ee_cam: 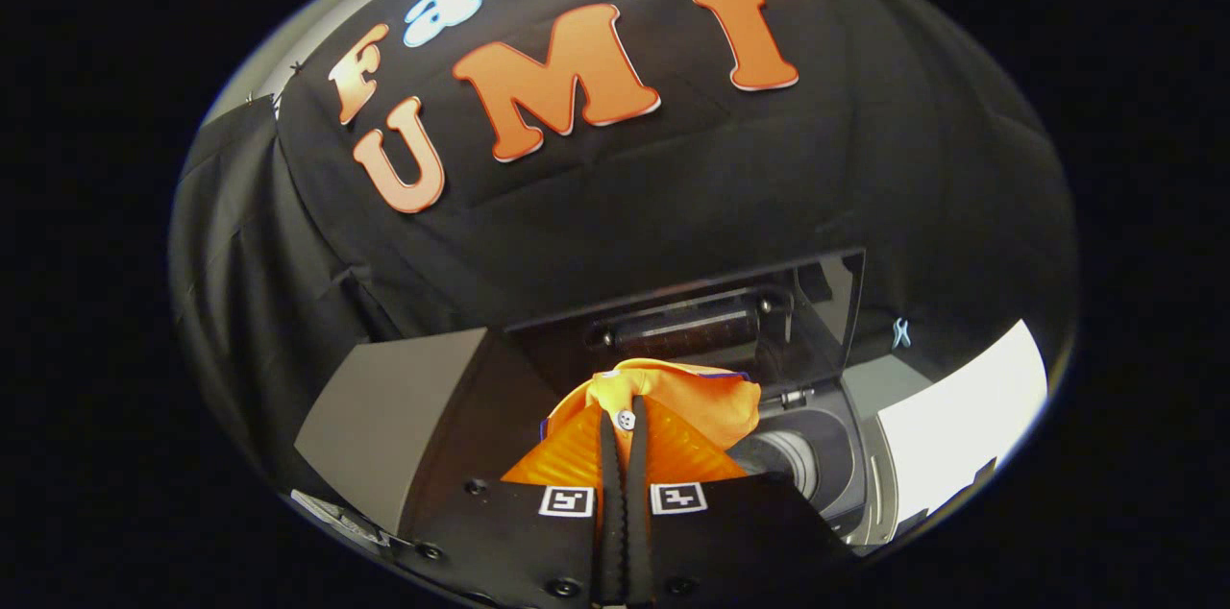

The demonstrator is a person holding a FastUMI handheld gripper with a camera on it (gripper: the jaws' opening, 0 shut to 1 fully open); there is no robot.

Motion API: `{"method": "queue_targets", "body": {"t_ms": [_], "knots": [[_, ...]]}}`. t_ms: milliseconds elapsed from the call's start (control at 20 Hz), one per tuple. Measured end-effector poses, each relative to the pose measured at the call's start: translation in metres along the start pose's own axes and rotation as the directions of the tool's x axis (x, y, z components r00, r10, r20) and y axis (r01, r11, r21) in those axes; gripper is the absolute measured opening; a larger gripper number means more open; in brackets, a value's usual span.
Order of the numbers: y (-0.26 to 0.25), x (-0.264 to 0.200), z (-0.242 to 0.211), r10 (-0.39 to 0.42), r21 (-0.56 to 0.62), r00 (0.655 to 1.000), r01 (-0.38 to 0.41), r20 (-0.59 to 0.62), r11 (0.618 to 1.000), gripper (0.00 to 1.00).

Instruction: Put the clothes into the washing machine and then close the washing machine lid.

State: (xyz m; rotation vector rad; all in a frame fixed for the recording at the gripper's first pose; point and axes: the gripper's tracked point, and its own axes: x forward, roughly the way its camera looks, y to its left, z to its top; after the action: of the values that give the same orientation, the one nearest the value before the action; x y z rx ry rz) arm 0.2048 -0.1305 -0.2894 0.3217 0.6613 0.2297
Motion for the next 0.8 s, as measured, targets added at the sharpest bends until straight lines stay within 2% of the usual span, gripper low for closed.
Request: {"method": "queue_targets", "body": {"t_ms": [450, 800], "knots": [[-0.064, 0.079, -0.130, -0.076, -0.002, 0.975, 0.077, -0.211, 0.997, 0.08], [-0.105, 0.133, -0.194, -0.144, -0.025, 0.930, 0.144, -0.337, 0.989, 0.08]]}}
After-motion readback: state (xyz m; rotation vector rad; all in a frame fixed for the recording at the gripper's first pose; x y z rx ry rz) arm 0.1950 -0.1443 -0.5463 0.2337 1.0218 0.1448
